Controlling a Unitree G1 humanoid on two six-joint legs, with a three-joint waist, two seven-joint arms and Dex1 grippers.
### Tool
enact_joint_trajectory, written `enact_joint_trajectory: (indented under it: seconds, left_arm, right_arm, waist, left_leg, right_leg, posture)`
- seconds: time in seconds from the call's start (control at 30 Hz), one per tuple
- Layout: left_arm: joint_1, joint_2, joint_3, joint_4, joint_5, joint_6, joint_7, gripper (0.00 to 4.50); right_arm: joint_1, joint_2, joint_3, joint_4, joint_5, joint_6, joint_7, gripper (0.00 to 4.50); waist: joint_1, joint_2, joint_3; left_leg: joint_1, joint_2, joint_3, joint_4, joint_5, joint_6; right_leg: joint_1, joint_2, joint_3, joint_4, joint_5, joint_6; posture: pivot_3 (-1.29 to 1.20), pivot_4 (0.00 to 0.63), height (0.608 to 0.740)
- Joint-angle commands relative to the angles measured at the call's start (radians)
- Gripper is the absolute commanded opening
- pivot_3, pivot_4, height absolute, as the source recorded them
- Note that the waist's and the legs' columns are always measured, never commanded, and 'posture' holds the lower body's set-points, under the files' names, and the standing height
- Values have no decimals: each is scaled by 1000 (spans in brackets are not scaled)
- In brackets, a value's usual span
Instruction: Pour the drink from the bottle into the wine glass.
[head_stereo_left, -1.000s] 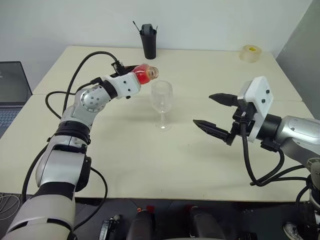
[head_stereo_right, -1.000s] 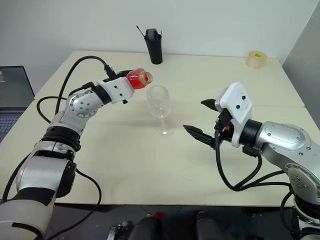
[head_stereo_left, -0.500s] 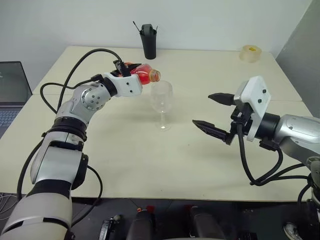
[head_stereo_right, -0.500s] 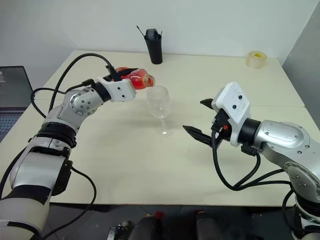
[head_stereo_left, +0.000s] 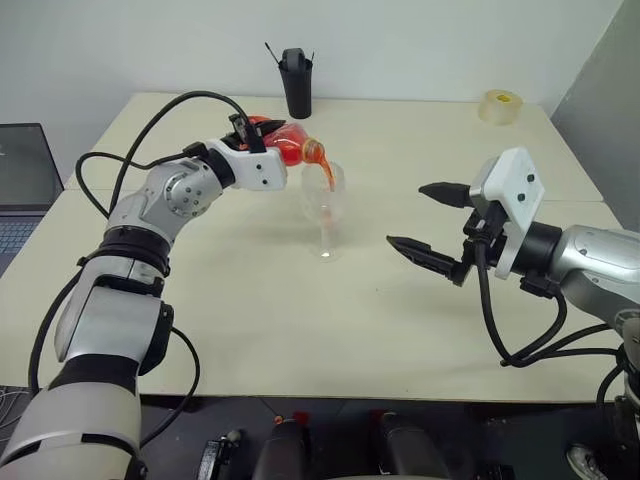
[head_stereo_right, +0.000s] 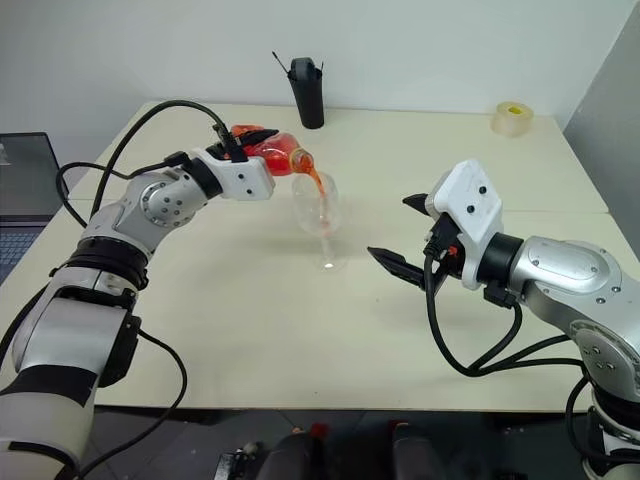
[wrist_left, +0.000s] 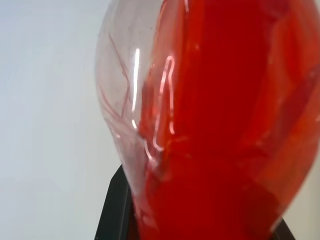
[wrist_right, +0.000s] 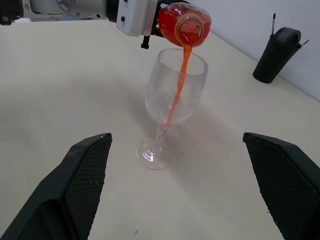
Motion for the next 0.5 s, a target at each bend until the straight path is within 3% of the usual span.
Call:
enact_joint_trajectory:
  seconds: [0.03, 0.5]
  left_arm:
    - [-49, 23, 8, -17, 1, -17, 40, 917]
    - [-60, 45, -14, -7, 35, -32, 85, 917]
  right_arm:
    - [-15, -6, -11, -13, -9, -27, -1, 4500]
    - [-16, -13, -7, -3, -20, -40, 13, 4500]
  waist:
    - [1, 0, 0]
    - [1, 0, 0]
  left_leg:
    - [0, 0, 0, 0, 0, 0]
    - [-6, 0, -1, 5, 0, 0]
  right_leg:
    - [0, 0, 0, 0, 0, 0]
    - [-3, 0, -2, 1, 0, 0]
  posture:
    - [0, 150, 740]
    - [0, 150, 740]
